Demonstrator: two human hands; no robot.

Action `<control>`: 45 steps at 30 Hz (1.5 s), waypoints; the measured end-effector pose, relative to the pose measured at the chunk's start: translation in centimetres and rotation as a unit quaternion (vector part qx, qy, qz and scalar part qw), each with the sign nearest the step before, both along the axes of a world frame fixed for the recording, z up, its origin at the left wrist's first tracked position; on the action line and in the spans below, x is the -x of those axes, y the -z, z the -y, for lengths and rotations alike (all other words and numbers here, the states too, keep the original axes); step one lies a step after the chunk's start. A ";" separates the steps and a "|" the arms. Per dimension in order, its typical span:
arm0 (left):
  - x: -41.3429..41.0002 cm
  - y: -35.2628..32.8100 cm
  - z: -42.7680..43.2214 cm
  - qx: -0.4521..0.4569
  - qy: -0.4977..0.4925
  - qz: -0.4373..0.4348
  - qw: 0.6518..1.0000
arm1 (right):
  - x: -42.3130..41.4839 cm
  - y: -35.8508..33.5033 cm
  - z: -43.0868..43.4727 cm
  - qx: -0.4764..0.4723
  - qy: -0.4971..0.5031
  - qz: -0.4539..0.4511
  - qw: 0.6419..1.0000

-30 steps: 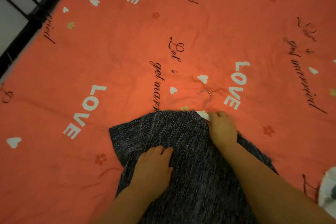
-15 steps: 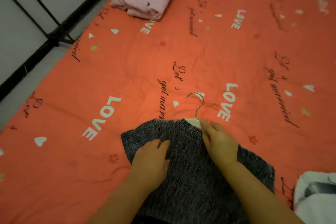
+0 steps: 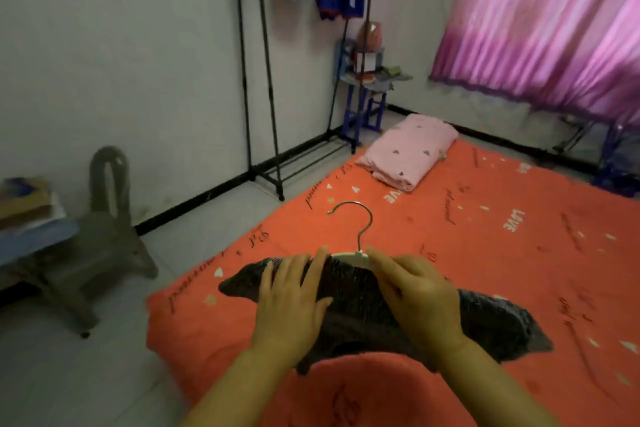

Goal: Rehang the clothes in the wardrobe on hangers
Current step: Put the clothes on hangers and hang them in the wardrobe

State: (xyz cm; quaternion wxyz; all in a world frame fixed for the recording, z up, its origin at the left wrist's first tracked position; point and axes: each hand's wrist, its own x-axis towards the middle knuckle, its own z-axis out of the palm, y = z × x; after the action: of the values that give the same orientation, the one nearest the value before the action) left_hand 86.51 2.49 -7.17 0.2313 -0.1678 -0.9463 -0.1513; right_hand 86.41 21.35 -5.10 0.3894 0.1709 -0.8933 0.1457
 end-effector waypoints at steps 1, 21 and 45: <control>-1.5 -1.4 2.7 0.000 -0.017 -0.027 0.999 | -0.9 -1.7 2.6 0.006 -0.021 -0.008 1.000; -34.9 -14.8 52.4 0.115 -0.422 -0.219 0.872 | -17.2 -16.3 58.0 0.007 -0.495 0.023 0.869; -60.0 -20.2 83.6 0.208 -0.764 -0.219 0.571 | -37.0 -21.8 105.9 0.041 -0.772 -0.176 0.609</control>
State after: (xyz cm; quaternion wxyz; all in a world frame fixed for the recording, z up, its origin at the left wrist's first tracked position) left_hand 146.47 -81.08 13.04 0.4197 0.5456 -0.6492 0.3236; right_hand 123.43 -84.53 16.73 0.2887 0.8038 -0.3375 0.3959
